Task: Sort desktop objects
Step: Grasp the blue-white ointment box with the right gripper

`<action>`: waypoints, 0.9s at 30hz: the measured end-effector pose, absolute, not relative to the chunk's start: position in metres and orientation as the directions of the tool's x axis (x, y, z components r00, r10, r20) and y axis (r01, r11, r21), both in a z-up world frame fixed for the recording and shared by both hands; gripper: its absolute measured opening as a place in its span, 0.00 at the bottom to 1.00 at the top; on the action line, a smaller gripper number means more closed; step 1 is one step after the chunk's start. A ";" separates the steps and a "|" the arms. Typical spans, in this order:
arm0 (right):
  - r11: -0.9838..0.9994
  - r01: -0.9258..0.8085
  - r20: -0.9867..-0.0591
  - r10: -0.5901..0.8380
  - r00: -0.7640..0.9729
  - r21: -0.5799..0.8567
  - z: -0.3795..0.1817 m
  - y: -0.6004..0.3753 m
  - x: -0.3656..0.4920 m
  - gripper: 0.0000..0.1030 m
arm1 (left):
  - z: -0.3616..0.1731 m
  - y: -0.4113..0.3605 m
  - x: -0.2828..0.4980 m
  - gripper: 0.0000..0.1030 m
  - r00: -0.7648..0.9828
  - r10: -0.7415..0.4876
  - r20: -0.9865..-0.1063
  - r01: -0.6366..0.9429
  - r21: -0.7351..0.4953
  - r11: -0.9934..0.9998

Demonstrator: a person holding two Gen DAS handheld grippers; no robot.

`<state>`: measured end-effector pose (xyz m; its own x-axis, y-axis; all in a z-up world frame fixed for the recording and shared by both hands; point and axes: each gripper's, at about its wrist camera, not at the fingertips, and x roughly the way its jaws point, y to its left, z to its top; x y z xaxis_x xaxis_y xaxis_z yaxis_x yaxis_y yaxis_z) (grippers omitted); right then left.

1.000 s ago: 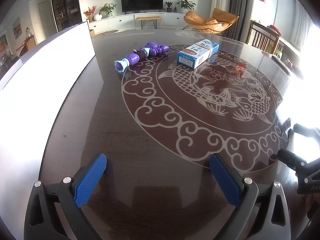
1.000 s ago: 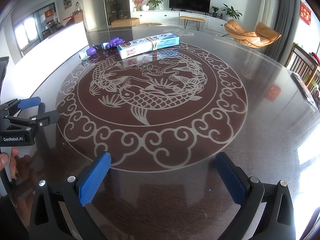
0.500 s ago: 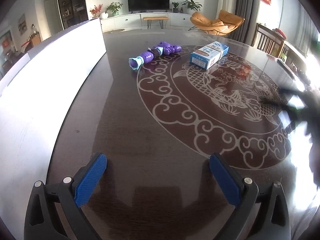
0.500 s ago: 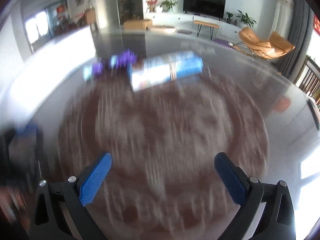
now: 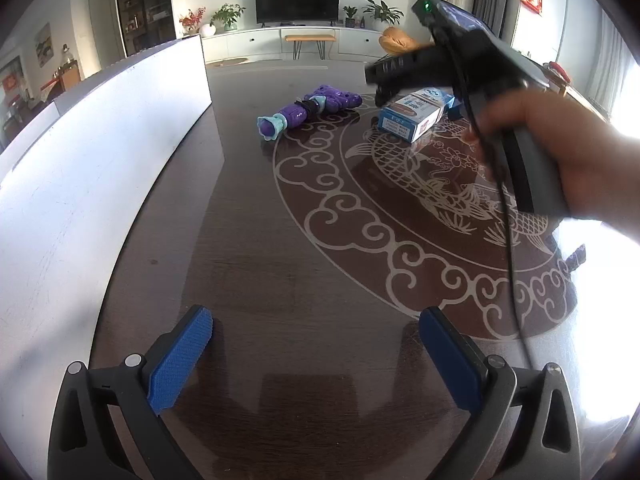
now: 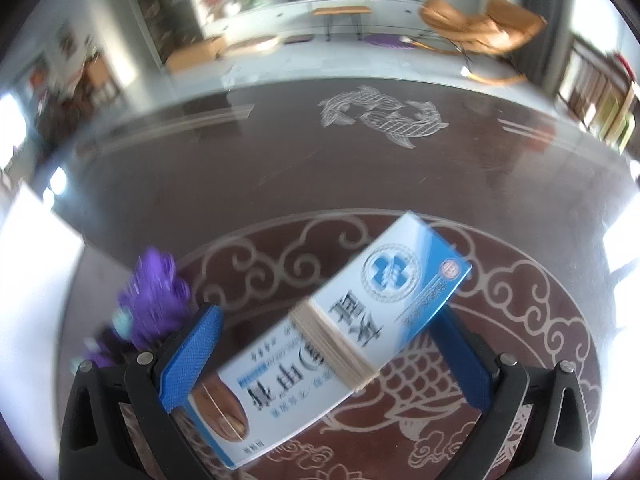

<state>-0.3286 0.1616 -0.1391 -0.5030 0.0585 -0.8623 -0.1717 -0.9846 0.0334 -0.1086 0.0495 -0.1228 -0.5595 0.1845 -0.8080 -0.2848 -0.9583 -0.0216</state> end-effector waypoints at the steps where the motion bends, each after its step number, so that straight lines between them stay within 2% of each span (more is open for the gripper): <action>1: -0.987 -0.161 -0.856 0.086 -0.510 -0.003 -0.140 0.160 -0.325 0.87 | -0.123 0.050 -0.108 1.00 -0.560 0.182 -0.808 -0.283 -0.020 -0.959; 3: -0.990 -0.142 -0.827 0.090 -0.554 -0.013 -0.138 0.161 -0.312 0.47 | -0.123 0.050 -0.108 1.00 -0.560 0.179 -0.809 -0.283 -0.016 -0.959; 4: -0.991 -0.135 -0.821 0.086 -0.565 -0.011 -0.138 0.165 -0.306 0.42 | -0.122 0.050 -0.108 1.00 -0.559 0.178 -0.809 -0.283 -0.016 -0.959; 9: -0.998 -0.065 -0.815 0.044 -0.577 -0.008 -0.140 0.182 -0.262 0.43 | -0.122 0.049 -0.109 1.00 -0.559 0.185 -0.808 -0.283 -0.024 -0.959; 19: -1.000 0.021 -0.786 0.006 -0.619 -0.024 -0.140 0.213 -0.084 0.46 | -0.124 0.052 -0.110 1.00 -0.559 0.165 -0.812 -0.283 0.000 -0.959; 25: -1.000 0.012 -0.782 0.002 -0.624 -0.012 -0.138 0.212 -0.070 0.48 | -0.124 0.051 -0.112 1.00 -0.548 0.170 -0.819 -0.295 0.000 -0.955; 27: -1.000 0.012 -0.782 -0.002 -0.624 -0.007 -0.137 0.211 -0.070 0.48 | -0.123 0.055 -0.123 1.00 -0.505 0.195 -0.841 -0.363 0.002 -0.932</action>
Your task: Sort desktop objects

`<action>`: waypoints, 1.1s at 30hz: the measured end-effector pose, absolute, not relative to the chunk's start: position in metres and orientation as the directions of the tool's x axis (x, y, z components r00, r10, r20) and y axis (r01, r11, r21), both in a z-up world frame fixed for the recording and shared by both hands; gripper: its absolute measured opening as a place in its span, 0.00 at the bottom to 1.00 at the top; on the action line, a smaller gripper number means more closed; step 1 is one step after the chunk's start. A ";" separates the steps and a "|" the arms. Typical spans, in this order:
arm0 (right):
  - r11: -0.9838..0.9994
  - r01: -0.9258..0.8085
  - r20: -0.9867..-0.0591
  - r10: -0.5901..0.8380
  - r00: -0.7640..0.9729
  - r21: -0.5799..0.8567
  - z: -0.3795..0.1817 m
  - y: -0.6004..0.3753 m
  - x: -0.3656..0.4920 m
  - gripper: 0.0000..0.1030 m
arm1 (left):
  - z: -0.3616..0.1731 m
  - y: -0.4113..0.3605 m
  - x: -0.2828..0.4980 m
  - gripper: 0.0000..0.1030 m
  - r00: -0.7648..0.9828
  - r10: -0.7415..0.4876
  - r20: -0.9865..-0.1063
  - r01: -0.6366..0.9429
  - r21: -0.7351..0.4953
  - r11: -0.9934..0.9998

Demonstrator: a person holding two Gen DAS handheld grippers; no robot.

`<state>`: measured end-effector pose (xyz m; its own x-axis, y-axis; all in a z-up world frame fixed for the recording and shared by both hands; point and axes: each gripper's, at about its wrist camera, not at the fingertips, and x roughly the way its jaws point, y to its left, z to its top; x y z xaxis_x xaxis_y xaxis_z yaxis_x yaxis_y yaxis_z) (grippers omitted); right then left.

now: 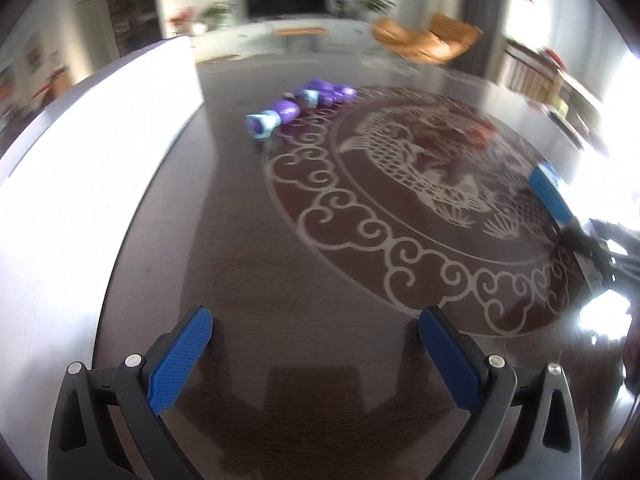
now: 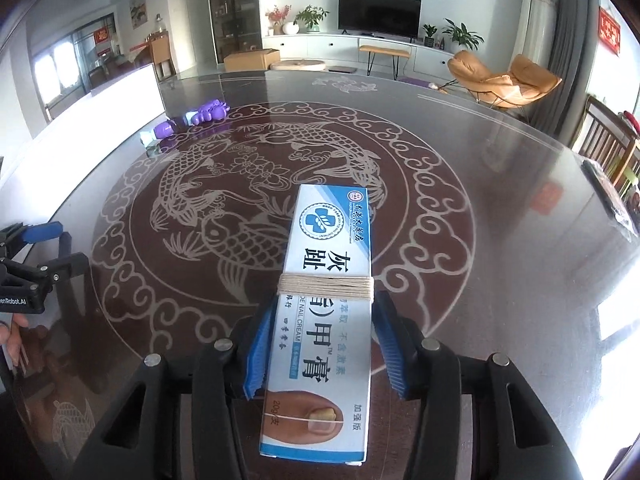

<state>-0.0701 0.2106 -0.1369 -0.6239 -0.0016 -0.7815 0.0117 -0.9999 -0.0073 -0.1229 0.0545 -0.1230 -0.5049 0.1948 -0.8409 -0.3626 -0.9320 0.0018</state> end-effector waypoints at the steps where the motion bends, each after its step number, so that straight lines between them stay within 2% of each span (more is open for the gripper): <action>1: -1.000 0.012 -0.781 -0.001 -0.624 -0.008 -0.135 0.209 -0.068 0.48 | -0.122 0.057 -0.131 1.00 -0.478 0.200 -0.855 -0.388 0.002 -0.922; 3: -1.000 0.011 -0.782 -0.001 -0.624 -0.007 -0.134 0.209 -0.066 0.48 | -0.119 0.059 -0.158 1.00 -0.434 0.197 -0.879 -0.401 -0.007 -0.916; 8: -1.000 0.012 -0.781 -0.004 -0.624 -0.004 -0.134 0.209 -0.065 0.48 | -0.098 0.065 -0.234 1.00 -0.448 0.242 -0.861 -0.385 -0.058 -0.921; 14: -1.000 0.011 -0.781 -0.005 -0.624 -0.003 -0.133 0.209 -0.065 0.48 | -0.108 0.079 -0.307 1.00 -0.444 0.190 -0.876 -0.364 -0.018 -0.931; 19: -1.000 0.010 -0.781 -0.001 -0.624 -0.006 -0.133 0.208 -0.065 0.48 | -0.120 0.097 -0.327 1.00 -0.440 0.190 -0.878 -0.413 0.010 -0.911; 21: -1.000 0.010 -0.781 -0.002 -0.624 -0.006 -0.133 0.207 -0.066 0.48 | -0.115 0.101 -0.322 0.77 -0.471 0.238 -0.849 -0.461 0.008 -0.887; 22: -1.000 0.010 -0.781 -0.002 -0.624 -0.005 -0.133 0.207 -0.066 0.48 | -0.113 0.102 -0.321 0.47 -0.491 0.250 -0.835 -0.472 0.013 -0.882; 23: -1.000 0.010 -0.781 -0.001 -0.624 -0.006 -0.133 0.207 -0.066 0.48 | -0.111 0.103 -0.318 0.38 -0.501 0.244 -0.830 -0.470 0.024 -0.883; 27: -1.000 -0.020 -0.781 0.016 -0.625 -0.005 -0.132 0.210 -0.067 0.48 | -0.111 0.103 -0.294 0.38 -0.530 0.215 -0.820 -0.454 0.061 -0.889; 33: -1.000 -0.028 -0.781 0.020 -0.625 -0.003 -0.130 0.212 -0.069 0.48 | -0.109 0.074 -0.207 0.36 -0.514 0.267 -0.815 -0.353 -0.083 -0.932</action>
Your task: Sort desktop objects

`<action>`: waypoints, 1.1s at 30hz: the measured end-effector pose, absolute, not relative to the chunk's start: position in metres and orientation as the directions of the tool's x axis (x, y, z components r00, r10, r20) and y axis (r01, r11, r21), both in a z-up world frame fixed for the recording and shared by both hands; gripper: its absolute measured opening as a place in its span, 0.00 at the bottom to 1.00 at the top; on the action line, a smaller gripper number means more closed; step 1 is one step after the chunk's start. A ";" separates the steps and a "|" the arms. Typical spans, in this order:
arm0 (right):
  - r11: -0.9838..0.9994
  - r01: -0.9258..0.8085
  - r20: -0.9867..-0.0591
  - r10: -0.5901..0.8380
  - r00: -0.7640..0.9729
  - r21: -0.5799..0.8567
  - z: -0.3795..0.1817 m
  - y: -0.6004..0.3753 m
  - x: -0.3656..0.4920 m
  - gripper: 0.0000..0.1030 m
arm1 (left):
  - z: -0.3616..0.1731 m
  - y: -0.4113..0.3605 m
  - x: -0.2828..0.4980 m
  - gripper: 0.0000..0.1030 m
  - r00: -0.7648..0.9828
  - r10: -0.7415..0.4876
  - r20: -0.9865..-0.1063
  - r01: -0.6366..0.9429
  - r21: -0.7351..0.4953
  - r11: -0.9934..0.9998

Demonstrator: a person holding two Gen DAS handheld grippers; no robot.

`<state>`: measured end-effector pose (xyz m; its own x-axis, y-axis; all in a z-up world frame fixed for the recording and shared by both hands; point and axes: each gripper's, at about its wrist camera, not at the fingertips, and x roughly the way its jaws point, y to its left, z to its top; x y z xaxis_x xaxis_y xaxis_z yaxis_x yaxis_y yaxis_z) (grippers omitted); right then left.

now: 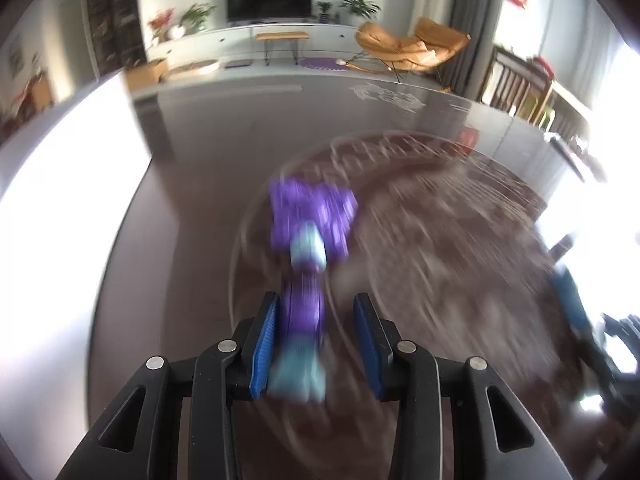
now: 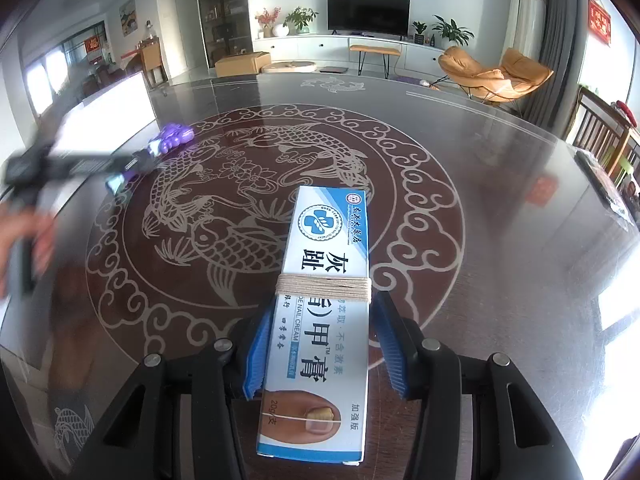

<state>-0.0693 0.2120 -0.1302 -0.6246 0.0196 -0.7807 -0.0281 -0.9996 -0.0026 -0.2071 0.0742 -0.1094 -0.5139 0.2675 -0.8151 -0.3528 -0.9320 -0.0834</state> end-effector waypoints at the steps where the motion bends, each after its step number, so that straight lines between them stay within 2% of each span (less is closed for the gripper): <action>1: -1.000 -0.028 -0.781 0.020 -0.624 -0.003 -0.130 0.211 -0.070 0.48 | -0.110 0.076 -0.188 0.36 -0.518 0.270 -0.812 -0.341 -0.093 -0.935; 6: -1.000 -0.029 -0.782 0.028 -0.623 -0.013 -0.130 0.209 -0.074 0.48 | -0.114 0.070 -0.115 0.36 -0.574 0.252 -0.779 -0.314 -0.074 -0.946; 10: -0.999 -0.029 -0.782 0.030 -0.623 -0.015 -0.130 0.209 -0.075 0.48 | -0.116 0.063 -0.106 0.37 -0.584 0.244 -0.774 -0.300 -0.074 -0.951; 12: -1.000 -0.028 -0.782 0.028 -0.623 -0.014 -0.130 0.209 -0.075 0.49 | -0.118 0.058 -0.104 0.42 -0.575 0.272 -0.772 -0.313 -0.100 -0.944; 13: -1.000 -0.027 -0.782 0.024 -0.623 -0.010 -0.130 0.209 -0.075 0.49 | -0.117 0.060 -0.109 0.51 -0.570 0.287 -0.770 -0.321 -0.113 -0.940; 14: -1.000 -0.026 -0.782 0.021 -0.623 -0.007 -0.130 0.209 -0.075 0.52 | -0.116 0.063 -0.110 0.68 -0.565 0.295 -0.770 -0.331 -0.116 -0.936; 16: -1.000 -0.004 -0.786 0.009 -0.618 -0.008 -0.132 0.207 -0.076 0.72 | -0.121 0.069 -0.111 0.89 -0.561 0.241 -0.792 -0.310 -0.068 -0.948; 17: -1.000 0.003 -0.794 0.011 -0.608 -0.016 -0.134 0.205 -0.077 0.87 | -0.123 0.072 -0.113 0.89 -0.563 0.210 -0.800 -0.298 -0.041 -0.954; 18: -1.000 0.008 -0.802 0.015 -0.597 -0.025 -0.136 0.203 -0.080 0.90 | -0.124 0.073 -0.105 0.90 -0.565 0.203 -0.800 -0.295 -0.034 -0.955; 22: -1.000 0.009 -0.804 0.003 -0.595 -0.011 -0.136 0.204 -0.080 0.90 | -0.127 0.078 -0.107 0.93 -0.559 0.180 -0.810 -0.304 -0.002 -0.953; 24: -1.000 0.012 -0.805 0.003 -0.594 -0.012 -0.136 0.203 -0.080 0.91 | -0.129 0.081 -0.108 1.00 -0.546 0.185 -0.817 -0.316 -0.004 -0.949; 29: -1.000 0.010 -0.804 0.004 -0.594 -0.013 -0.137 0.204 -0.078 0.91 | -0.127 0.075 -0.129 1.00 -0.523 0.235 -0.819 -0.323 -0.064 -0.944; 33: -1.000 0.010 -0.804 0.004 -0.594 -0.013 -0.138 0.204 -0.078 0.91 | -0.125 0.077 -0.177 1.00 -0.500 0.272 -0.822 -0.319 -0.118 -0.941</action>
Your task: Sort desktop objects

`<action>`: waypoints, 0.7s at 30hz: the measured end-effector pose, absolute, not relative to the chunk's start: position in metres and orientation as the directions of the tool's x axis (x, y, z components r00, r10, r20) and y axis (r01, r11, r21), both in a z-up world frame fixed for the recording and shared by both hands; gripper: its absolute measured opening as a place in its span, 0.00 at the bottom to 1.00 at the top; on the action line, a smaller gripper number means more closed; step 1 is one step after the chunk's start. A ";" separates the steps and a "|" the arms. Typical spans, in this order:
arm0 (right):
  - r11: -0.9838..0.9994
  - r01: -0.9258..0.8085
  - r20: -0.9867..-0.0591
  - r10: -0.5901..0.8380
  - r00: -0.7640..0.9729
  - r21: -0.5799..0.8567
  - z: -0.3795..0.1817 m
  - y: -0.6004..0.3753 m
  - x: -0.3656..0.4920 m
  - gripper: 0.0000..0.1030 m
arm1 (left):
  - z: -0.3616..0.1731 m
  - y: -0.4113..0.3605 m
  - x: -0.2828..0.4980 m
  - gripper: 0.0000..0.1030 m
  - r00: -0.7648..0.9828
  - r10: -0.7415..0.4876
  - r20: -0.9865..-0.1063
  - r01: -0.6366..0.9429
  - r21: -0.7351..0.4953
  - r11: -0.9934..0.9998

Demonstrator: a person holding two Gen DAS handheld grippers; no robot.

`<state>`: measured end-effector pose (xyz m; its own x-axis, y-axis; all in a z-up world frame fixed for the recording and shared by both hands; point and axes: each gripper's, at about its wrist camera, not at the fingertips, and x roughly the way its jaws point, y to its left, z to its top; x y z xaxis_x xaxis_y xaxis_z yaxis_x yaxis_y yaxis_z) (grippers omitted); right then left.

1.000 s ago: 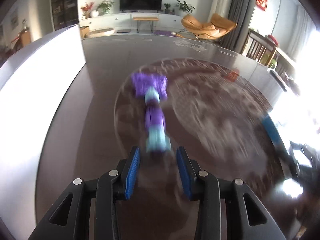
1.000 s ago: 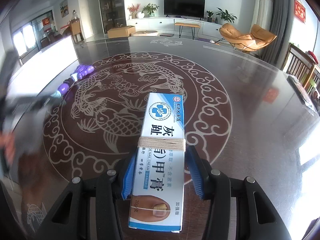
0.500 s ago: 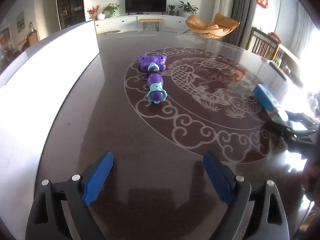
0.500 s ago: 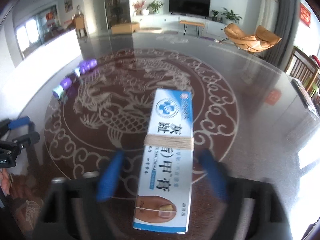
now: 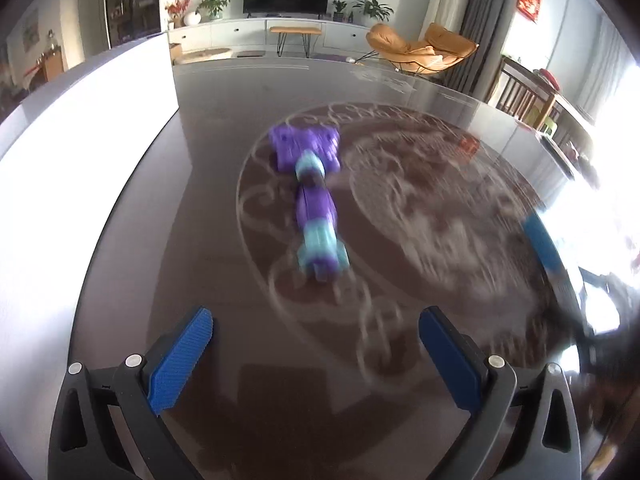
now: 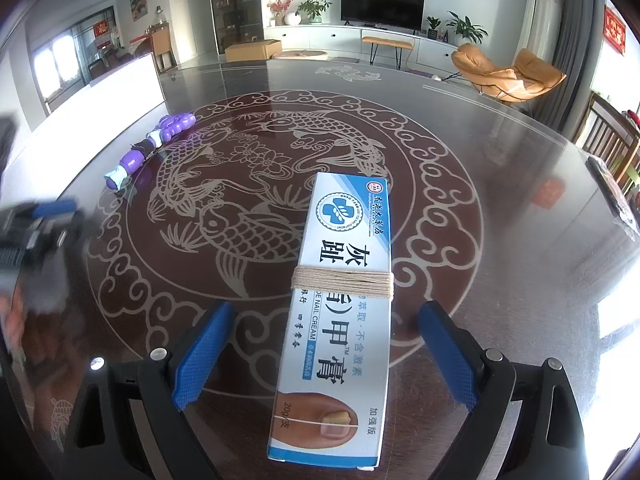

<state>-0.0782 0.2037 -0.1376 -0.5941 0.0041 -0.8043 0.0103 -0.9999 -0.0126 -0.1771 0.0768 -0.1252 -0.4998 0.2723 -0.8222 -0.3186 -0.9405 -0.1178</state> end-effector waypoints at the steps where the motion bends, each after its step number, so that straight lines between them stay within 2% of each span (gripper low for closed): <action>1: -1.000 0.010 -0.804 0.004 -0.594 -0.013 -0.138 0.204 -0.078 0.91 | -0.125 0.080 -0.187 1.00 -0.497 0.272 -0.824 -0.324 -0.114 -0.939; 7: -1.000 0.009 -0.804 0.005 -0.594 -0.013 -0.138 0.203 -0.078 0.91 | -0.131 0.112 -0.240 1.00 -0.508 0.181 -0.842 -0.342 0.005 -0.940; 9: -1.000 0.009 -0.804 0.004 -0.594 -0.012 -0.138 0.203 -0.078 0.91 | -0.131 0.116 -0.248 1.00 -0.518 0.187 -0.835 -0.340 0.001 -0.940; 10: -1.000 0.009 -0.804 0.005 -0.594 -0.013 -0.138 0.203 -0.078 0.91 | -0.130 0.117 -0.250 0.93 -0.526 0.189 -0.829 -0.343 0.004 -0.939; 11: -1.000 0.009 -0.804 0.005 -0.594 -0.013 -0.138 0.203 -0.078 0.91 | -0.128 0.118 -0.250 0.70 -0.542 0.199 -0.816 -0.353 0.006 -0.936; 13: -1.000 0.009 -0.804 0.005 -0.594 -0.012 -0.138 0.203 -0.078 0.91 | -0.123 0.117 -0.248 0.42 -0.566 0.201 -0.799 -0.363 0.023 -0.931; 14: -1.000 0.009 -0.804 0.005 -0.594 -0.013 -0.138 0.203 -0.078 0.91 | -0.121 0.117 -0.248 0.37 -0.563 0.198 -0.802 -0.360 0.023 -0.932; 17: -1.000 0.009 -0.804 0.005 -0.594 -0.012 -0.138 0.203 -0.078 0.91 | -0.120 0.108 -0.232 0.36 -0.571 0.201 -0.796 -0.341 0.007 -0.940; 19: -1.000 0.008 -0.804 0.005 -0.594 -0.013 -0.138 0.203 -0.078 0.91 | -0.119 0.099 -0.211 0.30 -0.576 0.198 -0.793 -0.328 0.003 -0.945; 21: -1.000 0.008 -0.804 0.005 -0.594 -0.013 -0.138 0.203 -0.078 0.91 | -0.118 0.092 -0.184 0.29 -0.580 0.199 -0.790 -0.323 -0.002 -0.947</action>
